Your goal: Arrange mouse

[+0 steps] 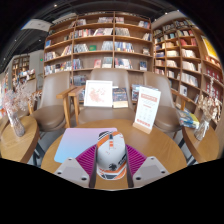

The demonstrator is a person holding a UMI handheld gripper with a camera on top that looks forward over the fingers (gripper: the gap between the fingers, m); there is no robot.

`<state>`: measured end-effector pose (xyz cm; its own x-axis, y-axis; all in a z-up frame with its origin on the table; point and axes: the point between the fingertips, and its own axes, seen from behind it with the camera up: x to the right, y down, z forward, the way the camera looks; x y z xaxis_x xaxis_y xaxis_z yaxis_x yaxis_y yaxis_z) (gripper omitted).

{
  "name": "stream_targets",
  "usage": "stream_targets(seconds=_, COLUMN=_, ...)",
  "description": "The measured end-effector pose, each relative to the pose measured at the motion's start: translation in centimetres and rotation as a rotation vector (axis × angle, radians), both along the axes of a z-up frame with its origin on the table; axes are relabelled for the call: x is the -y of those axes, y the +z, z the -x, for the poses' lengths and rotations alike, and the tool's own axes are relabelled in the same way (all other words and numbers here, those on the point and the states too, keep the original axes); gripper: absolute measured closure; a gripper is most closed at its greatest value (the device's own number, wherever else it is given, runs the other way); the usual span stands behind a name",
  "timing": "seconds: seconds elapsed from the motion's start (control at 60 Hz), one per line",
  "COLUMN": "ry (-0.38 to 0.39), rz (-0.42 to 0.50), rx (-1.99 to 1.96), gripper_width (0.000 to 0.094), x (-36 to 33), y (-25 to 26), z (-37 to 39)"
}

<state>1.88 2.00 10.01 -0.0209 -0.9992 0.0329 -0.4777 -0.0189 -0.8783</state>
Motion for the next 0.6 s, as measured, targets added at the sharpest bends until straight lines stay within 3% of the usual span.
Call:
stream_targets(seconds=0.183, ry=0.07, rz=-0.047, rx=-0.044, gripper_width=0.0506, x=-6.2, y=-3.2, z=-9.1)
stream_targets(seconds=0.35, ry=0.045, rz=-0.063, rx=-0.158, gripper_width=0.0509, x=-7.8, y=-10.1, z=-11.4)
stream_targets(seconds=0.433, ry=0.044, rz=-0.034, rx=-0.132, gripper_width=0.0508, x=-7.9, y=-10.8, z=-11.8)
stream_targets(seconds=0.55, ry=0.039, rz=-0.011, rx=-0.127, gripper_width=0.0417, x=-7.8, y=-10.9, z=-11.8)
stream_targets(seconds=0.6, ry=0.023, rz=-0.021, rx=-0.138, gripper_width=0.027, x=-7.6, y=-10.9, z=-11.5)
